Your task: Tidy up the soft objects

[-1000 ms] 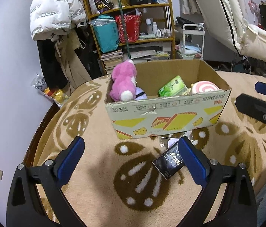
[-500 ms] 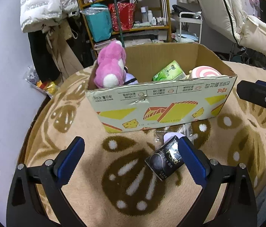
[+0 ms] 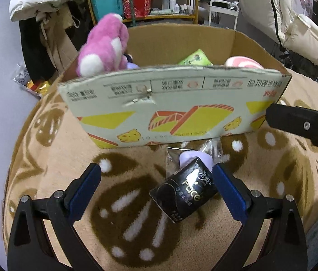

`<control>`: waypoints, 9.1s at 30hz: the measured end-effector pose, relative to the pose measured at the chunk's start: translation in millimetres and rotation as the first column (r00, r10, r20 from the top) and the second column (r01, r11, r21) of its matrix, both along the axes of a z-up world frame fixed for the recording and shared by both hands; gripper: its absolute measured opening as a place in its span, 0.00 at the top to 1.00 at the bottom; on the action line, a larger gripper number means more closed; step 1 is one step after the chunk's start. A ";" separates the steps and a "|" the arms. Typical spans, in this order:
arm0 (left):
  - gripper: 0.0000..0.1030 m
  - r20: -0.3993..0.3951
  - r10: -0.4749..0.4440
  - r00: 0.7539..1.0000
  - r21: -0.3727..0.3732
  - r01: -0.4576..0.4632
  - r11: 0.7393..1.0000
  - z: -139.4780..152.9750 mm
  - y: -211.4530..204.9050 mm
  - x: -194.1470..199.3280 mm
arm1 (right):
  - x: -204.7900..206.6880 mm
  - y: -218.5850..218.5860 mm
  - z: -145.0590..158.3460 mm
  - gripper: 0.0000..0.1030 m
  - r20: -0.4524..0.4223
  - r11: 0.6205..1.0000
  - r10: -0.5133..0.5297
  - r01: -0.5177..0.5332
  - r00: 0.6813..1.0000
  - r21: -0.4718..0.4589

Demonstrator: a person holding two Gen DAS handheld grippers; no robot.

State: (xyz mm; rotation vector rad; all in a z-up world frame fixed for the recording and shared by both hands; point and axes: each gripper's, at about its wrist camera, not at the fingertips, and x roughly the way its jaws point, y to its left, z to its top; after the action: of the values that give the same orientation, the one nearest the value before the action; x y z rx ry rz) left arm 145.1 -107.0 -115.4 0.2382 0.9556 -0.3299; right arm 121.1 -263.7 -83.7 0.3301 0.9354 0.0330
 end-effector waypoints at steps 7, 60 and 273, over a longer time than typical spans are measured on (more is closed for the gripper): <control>0.05 -0.073 -0.022 0.997 -0.059 0.018 0.998 -15.7 -2.7 6.9 | 9.0 8.6 -18.4 0.00 -0.054 1.000 0.020 -0.020 0.998 0.010; 0.56 -0.312 0.090 0.946 -0.056 -0.113 0.992 -41.4 67.1 21.3 | 33.1 78.3 -62.8 0.07 -0.098 0.995 0.078 -0.071 0.992 0.065; 0.03 0.520 0.172 0.836 -0.099 -0.141 0.985 118.4 81.7 -80.7 | -101.7 6.4 110.8 0.00 0.505 0.961 0.002 0.138 0.863 -0.239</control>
State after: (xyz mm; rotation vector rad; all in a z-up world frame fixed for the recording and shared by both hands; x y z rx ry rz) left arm 64.4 -25.2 3.0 0.1819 0.4123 -0.1247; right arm 19.4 -257.3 27.1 0.0903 0.3980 -0.0715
